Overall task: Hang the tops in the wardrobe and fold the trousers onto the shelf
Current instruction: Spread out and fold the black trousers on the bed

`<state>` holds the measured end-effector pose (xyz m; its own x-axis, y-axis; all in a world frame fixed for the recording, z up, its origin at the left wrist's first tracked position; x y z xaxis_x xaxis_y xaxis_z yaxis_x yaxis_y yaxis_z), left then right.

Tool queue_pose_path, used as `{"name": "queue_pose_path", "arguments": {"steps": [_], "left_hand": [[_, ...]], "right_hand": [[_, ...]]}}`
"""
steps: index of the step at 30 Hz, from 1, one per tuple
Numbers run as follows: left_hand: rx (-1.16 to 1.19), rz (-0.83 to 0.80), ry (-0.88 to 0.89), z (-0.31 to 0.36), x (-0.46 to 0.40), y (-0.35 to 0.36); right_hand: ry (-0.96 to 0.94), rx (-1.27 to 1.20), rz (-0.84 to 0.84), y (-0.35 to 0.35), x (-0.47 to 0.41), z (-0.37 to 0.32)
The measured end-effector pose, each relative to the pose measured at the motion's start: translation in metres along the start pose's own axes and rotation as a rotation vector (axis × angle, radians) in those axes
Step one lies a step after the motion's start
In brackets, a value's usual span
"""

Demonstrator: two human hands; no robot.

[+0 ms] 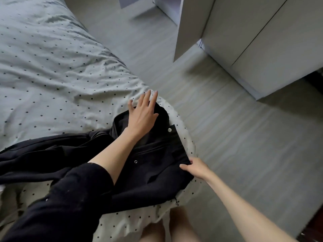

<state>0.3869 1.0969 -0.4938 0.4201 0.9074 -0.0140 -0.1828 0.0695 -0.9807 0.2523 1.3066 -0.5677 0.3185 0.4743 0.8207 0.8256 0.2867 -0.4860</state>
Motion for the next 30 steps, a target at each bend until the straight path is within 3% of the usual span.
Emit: {"name": "queue_pose_path", "arguments": {"steps": [3,8,13,16,20,25,30], "left_hand": [[-0.082,-0.106,0.031,0.01,-0.013,0.025],[-0.208,-0.087,0.032,0.007,-0.001,0.045],[-0.233,-0.108,0.091,-0.009,-0.005,0.041],[-0.14,-0.124,0.021,-0.012,-0.01,0.027],[0.001,-0.145,-0.19,-0.024,-0.014,-0.006],[-0.114,-0.282,-0.009,-0.024,-0.014,-0.034],[-0.146,-0.272,-0.04,-0.014,-0.024,-0.054]], "right_hand": [[0.015,-0.136,-0.132,0.003,0.004,0.012],[0.185,-0.283,-0.273,0.012,0.01,0.028],[0.216,-0.145,-0.28,0.001,0.013,0.017],[0.105,0.143,-0.096,-0.032,0.008,-0.003],[-0.046,0.471,0.357,-0.112,0.012,-0.046],[-0.295,0.694,0.808,-0.197,0.024,-0.109],[-0.588,0.755,0.982,-0.239,0.033,-0.167]]}}
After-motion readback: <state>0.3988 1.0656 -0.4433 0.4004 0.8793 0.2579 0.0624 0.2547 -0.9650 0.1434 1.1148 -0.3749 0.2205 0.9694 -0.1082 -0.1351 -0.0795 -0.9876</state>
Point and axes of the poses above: each hand's wrist, its own x-axis away from the middle knuckle, its own y-axis out of the palm, z = x × y, the point moved 7 cm from there along -x, towards the middle knuckle, and after that the axes turned 12 degrees about z, right-handed, at the moved point
